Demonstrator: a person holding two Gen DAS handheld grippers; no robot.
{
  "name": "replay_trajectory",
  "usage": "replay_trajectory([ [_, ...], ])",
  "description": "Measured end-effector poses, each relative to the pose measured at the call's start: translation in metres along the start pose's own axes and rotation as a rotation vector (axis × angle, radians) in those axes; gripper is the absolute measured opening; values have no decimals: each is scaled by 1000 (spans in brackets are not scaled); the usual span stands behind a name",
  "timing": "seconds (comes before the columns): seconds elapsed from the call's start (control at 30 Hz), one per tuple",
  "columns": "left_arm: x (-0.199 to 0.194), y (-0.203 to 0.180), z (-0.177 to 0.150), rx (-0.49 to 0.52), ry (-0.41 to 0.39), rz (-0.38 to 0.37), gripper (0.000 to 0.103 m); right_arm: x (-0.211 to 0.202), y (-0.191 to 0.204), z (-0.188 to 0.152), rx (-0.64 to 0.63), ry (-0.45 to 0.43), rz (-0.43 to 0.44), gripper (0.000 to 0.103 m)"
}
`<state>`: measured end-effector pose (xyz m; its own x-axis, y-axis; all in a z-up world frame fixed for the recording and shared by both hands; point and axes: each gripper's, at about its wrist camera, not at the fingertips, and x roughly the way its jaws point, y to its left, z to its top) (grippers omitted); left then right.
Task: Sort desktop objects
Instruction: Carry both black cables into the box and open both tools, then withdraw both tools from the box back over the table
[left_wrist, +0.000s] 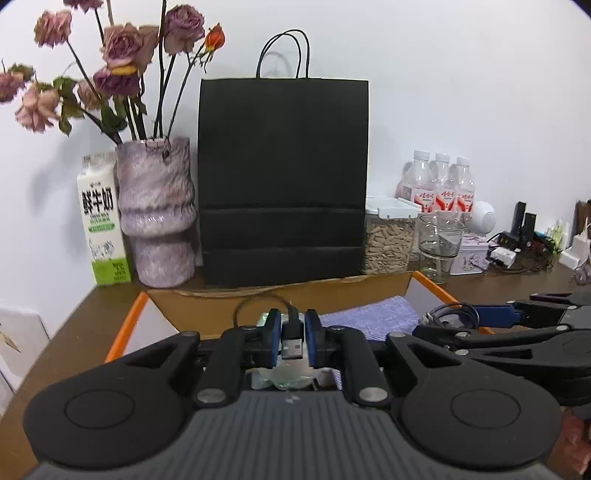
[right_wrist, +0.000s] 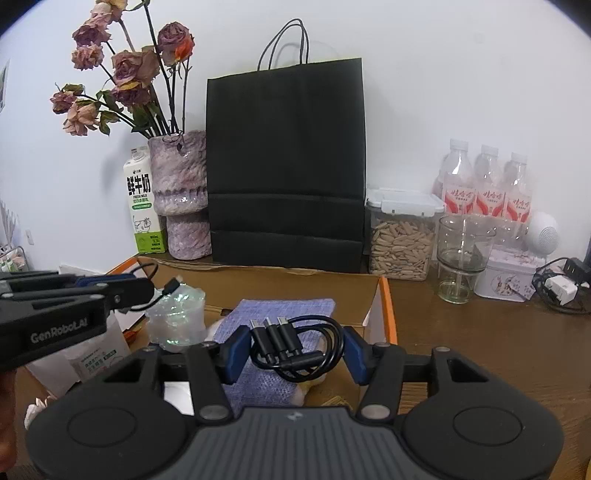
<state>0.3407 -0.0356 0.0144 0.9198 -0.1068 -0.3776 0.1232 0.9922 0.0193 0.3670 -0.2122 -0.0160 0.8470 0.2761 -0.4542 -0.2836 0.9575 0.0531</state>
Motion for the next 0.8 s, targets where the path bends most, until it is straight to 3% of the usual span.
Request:
replay_trajectory([
  [0.03, 0, 0, 0, 2, -1, 13, 31, 0, 0, 0, -2, -1, -1, 68],
  [0.07, -1, 0, 0, 3, -3, 25, 55, -1, 0, 0, -5, -6, -8, 83],
  [0.17, -3, -2, 0, 20, -19, 121, 96, -6, 0, 0, -14, -28, -37, 96],
  [0.2, -4, -2, 1, 30, -28, 154, 103, -6, 0, 1, -13, -26, -47, 98],
  [0.27, -6, -1, 1, 34, -44, 197, 103, -6, -1, 2, -7, -23, -62, 103],
  [0.4, -7, 7, 3, -5, -23, 161, 103, -4, 0, 1, -9, -4, -50, 103],
  [0.8, -8, 9, 1, 4, -6, 162, 103, -4, 1, 0, -12, 8, -48, 103],
])
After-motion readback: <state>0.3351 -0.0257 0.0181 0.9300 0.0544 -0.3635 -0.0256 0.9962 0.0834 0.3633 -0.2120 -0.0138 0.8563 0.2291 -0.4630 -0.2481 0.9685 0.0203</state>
